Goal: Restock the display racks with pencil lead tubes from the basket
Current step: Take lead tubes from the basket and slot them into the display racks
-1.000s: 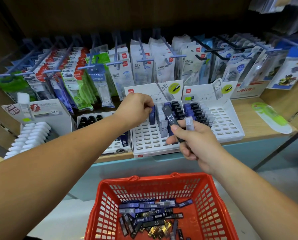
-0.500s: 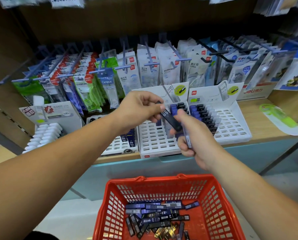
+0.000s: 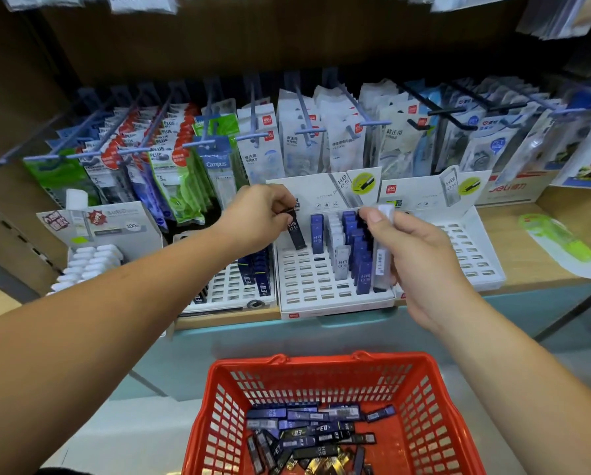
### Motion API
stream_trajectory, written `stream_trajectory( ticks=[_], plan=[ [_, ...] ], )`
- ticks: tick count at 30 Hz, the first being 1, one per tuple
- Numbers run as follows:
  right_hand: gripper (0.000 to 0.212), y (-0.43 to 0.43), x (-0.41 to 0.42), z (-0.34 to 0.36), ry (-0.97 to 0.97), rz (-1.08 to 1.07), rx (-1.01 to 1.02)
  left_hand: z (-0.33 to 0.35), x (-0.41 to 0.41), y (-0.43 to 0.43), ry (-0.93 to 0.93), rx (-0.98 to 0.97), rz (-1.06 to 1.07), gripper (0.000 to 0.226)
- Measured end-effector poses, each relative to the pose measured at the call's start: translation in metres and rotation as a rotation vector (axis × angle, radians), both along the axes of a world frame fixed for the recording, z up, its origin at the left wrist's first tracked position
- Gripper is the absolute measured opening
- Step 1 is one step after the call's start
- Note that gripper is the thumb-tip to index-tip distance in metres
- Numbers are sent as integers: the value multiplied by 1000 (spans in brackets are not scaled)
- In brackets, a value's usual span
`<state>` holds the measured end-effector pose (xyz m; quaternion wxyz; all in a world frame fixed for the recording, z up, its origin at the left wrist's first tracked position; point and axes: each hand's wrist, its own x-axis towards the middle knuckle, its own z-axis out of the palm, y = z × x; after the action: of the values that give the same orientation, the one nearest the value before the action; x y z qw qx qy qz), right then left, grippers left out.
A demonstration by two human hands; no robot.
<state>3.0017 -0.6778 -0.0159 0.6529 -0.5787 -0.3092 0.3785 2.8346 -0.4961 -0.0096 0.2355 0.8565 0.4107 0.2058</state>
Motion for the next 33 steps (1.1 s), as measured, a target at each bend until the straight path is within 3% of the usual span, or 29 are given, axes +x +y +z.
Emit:
stream_trajectory(
  ticks=[4,9,13,19,24,29,33],
  plan=[
    [6,-1,3,-9,-62,-64,-27,-4,2,-4,33,64,-40,15],
    [9,1,4,-9,2,-92,-43,-3,2,-2,51,94,-84,8],
    [33,3,2,-9,49,-74,-41,-4,4,-2,93,138,-130,9],
    [9,3,5,-15,-30,-102,-6,-9,16,-5,230,350,-172,20],
    [10,-2,4,-11,18,-154,48,-4,25,-10,349,397,-93,20],
    [8,-4,1,-10,30,-134,38,-5,18,-2,94,180,6,16],
    [9,-3,-4,-9,59,-128,37,-10,10,-4,120,200,-9,18]
  ],
)
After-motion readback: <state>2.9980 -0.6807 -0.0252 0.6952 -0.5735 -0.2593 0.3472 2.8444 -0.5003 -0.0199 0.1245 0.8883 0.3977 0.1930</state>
